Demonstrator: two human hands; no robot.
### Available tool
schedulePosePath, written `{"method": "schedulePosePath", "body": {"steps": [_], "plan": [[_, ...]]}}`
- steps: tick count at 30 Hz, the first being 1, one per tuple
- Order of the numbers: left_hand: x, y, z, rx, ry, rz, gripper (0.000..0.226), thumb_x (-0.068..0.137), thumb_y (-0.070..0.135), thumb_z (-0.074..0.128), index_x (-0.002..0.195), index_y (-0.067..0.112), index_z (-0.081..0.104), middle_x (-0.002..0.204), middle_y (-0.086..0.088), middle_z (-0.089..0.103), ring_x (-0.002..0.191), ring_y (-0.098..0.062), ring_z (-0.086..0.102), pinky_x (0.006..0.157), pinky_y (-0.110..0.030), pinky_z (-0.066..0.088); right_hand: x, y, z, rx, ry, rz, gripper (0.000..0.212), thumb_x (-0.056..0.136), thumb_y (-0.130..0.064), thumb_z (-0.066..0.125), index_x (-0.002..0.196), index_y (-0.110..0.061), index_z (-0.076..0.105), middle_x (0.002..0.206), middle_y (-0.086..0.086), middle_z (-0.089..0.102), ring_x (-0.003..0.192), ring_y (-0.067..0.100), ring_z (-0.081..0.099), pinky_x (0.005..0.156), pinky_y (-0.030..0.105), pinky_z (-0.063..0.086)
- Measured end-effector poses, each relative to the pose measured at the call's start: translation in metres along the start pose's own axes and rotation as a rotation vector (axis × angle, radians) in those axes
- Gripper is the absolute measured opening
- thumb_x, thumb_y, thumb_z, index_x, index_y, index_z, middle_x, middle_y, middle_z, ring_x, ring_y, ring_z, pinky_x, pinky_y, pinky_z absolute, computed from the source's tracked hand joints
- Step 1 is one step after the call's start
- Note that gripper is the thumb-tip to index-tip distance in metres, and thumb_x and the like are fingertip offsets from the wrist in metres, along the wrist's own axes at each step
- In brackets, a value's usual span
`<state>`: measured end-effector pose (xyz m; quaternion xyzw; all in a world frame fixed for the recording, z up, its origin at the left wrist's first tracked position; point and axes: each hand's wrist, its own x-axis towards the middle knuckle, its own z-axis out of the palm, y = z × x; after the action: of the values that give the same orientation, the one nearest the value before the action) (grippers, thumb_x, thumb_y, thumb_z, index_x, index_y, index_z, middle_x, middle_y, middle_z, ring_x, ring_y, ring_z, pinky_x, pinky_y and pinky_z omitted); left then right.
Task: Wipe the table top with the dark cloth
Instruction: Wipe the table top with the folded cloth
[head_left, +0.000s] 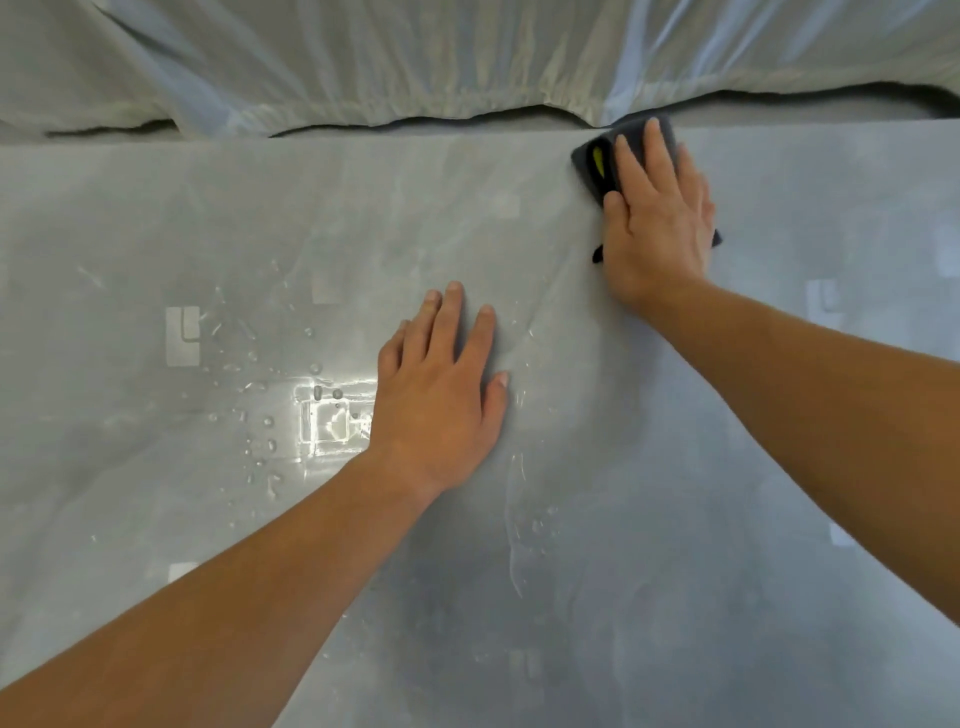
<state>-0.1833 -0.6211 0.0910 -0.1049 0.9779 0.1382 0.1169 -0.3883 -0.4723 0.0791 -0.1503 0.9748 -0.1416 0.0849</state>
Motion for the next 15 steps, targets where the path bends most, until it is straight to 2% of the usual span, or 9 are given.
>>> {"method": "schedulePosePath", "body": {"steps": [2,5,7,9,13,15], "plan": [[-0.001,0.0,0.001,-0.011,-0.002,0.001,0.061,0.099,0.048,0.029,0.154,0.02,0.03,0.165,-0.013,0.016,0.152,-0.031,0.013,0.117,-0.048,0.019,-0.016,-0.013,0.007,-0.024,-0.026,-0.085,0.055,0.103,-0.039,0.027,0.157,-0.03,0.023,0.168,-0.003,0.009,0.154,0.027,0.006,0.124,0.046,0.005],[-0.001,-0.001,0.0,-0.003,-0.022,0.015,0.063,0.1,0.05,0.025,0.156,0.021,0.025,0.166,-0.012,0.011,0.153,-0.029,0.007,0.119,-0.046,0.015,-0.048,-0.008,0.007,-0.108,-0.136,-0.356,0.055,0.104,-0.04,0.027,0.158,-0.03,0.023,0.168,-0.004,0.01,0.154,0.026,0.006,0.124,0.046,0.006],[-0.001,-0.003,-0.001,0.005,-0.024,0.025,0.063,0.1,0.051,0.023,0.157,0.021,0.022,0.167,-0.011,0.008,0.153,-0.028,0.004,0.12,-0.045,0.013,-0.033,0.0,0.001,-0.133,-0.163,-0.423,0.055,0.104,-0.039,0.029,0.158,-0.031,0.023,0.168,-0.005,0.01,0.154,0.026,0.007,0.124,0.047,0.009],[-0.001,-0.005,0.0,0.003,-0.021,0.038,0.064,0.1,0.05,0.023,0.157,0.021,0.022,0.167,-0.012,0.008,0.153,-0.029,0.005,0.12,-0.045,0.013,-0.006,-0.001,0.0,-0.126,-0.128,-0.357,0.055,0.104,-0.038,0.03,0.158,-0.031,0.022,0.168,-0.004,0.009,0.154,0.027,0.008,0.124,0.047,0.009],[-0.002,-0.006,0.003,-0.002,-0.002,0.041,0.063,0.1,0.048,0.025,0.156,0.02,0.022,0.167,-0.012,0.009,0.153,-0.029,0.006,0.12,-0.045,0.012,0.011,-0.039,0.01,-0.037,-0.02,-0.073,0.056,0.104,-0.038,0.025,0.159,-0.029,0.018,0.168,-0.002,0.006,0.154,0.028,0.003,0.124,0.047,0.003],[-0.002,-0.005,0.004,0.003,0.0,0.036,0.063,0.1,0.048,0.026,0.156,0.02,0.023,0.167,-0.012,0.009,0.153,-0.029,0.006,0.12,-0.045,0.012,-0.009,-0.052,0.016,-0.076,-0.051,-0.194,0.056,0.104,-0.037,0.027,0.158,-0.027,0.02,0.168,-0.001,0.008,0.154,0.029,0.003,0.124,0.047,0.004]]}}
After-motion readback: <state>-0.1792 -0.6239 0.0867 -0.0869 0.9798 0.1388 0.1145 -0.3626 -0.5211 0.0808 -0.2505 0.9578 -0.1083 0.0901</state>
